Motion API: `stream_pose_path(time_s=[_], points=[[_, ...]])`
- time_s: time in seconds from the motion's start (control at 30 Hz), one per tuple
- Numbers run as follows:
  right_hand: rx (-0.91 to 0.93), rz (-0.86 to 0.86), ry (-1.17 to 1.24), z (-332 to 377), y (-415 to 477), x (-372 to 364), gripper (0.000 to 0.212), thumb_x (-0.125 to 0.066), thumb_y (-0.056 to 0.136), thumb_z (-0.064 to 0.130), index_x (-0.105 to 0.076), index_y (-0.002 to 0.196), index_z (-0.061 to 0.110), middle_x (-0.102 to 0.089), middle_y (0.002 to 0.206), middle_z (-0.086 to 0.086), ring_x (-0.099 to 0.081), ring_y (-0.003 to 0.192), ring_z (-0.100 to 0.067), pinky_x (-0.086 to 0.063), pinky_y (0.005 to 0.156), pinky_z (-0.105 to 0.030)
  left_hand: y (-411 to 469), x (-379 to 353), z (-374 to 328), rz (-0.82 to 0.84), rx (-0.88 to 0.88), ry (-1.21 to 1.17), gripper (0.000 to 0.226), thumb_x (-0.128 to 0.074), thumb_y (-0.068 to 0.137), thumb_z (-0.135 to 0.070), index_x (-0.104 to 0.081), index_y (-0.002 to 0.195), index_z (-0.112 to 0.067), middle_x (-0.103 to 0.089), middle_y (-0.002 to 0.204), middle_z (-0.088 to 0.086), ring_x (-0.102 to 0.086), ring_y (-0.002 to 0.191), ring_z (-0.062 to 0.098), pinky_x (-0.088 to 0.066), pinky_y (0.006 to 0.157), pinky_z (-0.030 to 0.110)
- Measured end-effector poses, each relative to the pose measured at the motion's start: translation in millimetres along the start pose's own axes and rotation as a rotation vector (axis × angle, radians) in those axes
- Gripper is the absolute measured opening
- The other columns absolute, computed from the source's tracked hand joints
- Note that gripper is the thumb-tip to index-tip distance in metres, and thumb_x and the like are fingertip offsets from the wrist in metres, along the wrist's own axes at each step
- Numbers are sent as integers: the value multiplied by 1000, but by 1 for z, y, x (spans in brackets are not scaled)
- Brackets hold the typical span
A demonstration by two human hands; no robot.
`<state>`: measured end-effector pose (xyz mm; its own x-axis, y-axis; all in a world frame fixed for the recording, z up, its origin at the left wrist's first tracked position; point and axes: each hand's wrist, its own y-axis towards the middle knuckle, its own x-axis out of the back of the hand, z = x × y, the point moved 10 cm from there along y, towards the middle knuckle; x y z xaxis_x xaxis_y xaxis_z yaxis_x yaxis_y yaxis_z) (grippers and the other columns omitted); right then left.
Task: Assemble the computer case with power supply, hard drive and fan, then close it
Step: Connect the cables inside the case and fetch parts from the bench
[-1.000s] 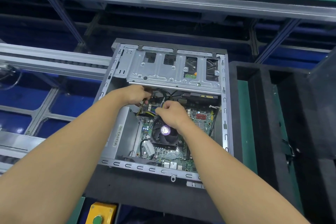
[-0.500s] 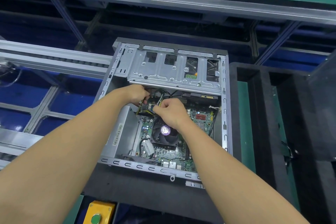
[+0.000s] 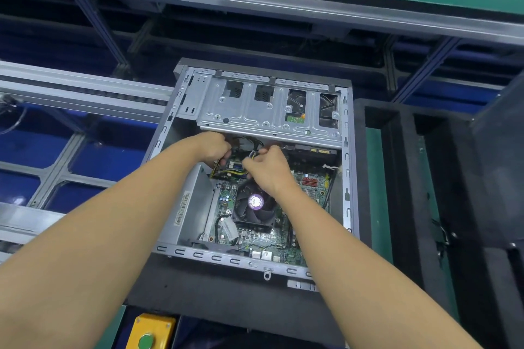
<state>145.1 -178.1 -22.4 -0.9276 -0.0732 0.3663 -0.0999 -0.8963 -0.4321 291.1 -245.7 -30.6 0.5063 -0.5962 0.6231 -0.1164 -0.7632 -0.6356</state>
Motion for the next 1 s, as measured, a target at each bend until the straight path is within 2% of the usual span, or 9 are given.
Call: stream_pose_path(time_s=[0.1,0.2,0.3,0.43,0.57,0.67,0.8,0.93,1.0], points=[[8,-2,-42,0,0,-2,38,-65,96,42,-38,95,15,-65,96,-7,-57,83,-16,-46,71,-35,-3,-6,-2,61,-13,-5,34,-39,100,-8,-55,70,-10,-61,68,4,-58,69,20,-50,60,27],[32,-21,-96,-1,1,-2,41,-54,104,34,-49,129,1,-73,99,-11,-66,94,-27,-53,86,-42,-3,-9,-3,97,-33,-48,33,-38,97,-7,-56,69,-7,-62,67,8,-58,74,24,-54,83,39],[50,-31,-193,2,0,-2,44,-49,105,24,-51,143,3,-74,106,-15,-69,91,-27,-52,79,-34,-3,-9,-3,103,-38,-96,31,-40,97,-4,-56,70,-5,-62,68,10,-57,71,25,-53,90,46],[61,21,-343,5,3,-9,38,-51,100,14,-64,135,7,-68,122,-19,-67,97,-33,-54,78,-34,-4,-6,-3,72,-46,-119,32,-37,96,-1,-53,69,-6,-59,69,12,-56,71,25,-53,90,48],[2,58,-428,-1,5,-10,41,-51,99,13,-62,139,10,-63,135,-16,-62,113,-32,-45,82,-27,-5,-4,-4,61,-39,-109,32,-35,96,-3,-53,70,-7,-60,70,11,-56,74,25,-53,82,42],[-22,63,-465,-4,5,-11,32,-49,102,13,-60,130,1,-63,125,-16,-61,108,-35,-50,86,-36,-6,-5,-4,65,-34,-88,32,-35,97,-5,-55,72,-8,-62,69,9,-56,71,22,-50,72,32],[-154,-27,-209,-20,4,2,17,-50,102,14,-43,113,4,-54,96,-10,-52,72,-21,-41,63,-33,-7,-5,-6,80,-49,-72,33,-37,100,-9,-58,75,-8,-65,74,9,-60,74,20,-52,80,35],[-333,-62,57,-41,-4,8,57,-45,103,14,-21,152,-4,-46,83,-2,-44,69,-12,-42,67,-33,-6,-9,-8,102,-78,-51,37,-37,104,-17,-60,77,-7,-66,74,8,-62,74,19,-51,68,27],[-367,-70,116,-45,-8,10,63,-42,104,12,-11,158,0,-42,82,2,-43,69,-11,-48,76,-37,-6,-12,-9,120,-89,-2,38,-36,105,-18,-61,79,-6,-67,75,8,-61,70,19,-48,60,22]])
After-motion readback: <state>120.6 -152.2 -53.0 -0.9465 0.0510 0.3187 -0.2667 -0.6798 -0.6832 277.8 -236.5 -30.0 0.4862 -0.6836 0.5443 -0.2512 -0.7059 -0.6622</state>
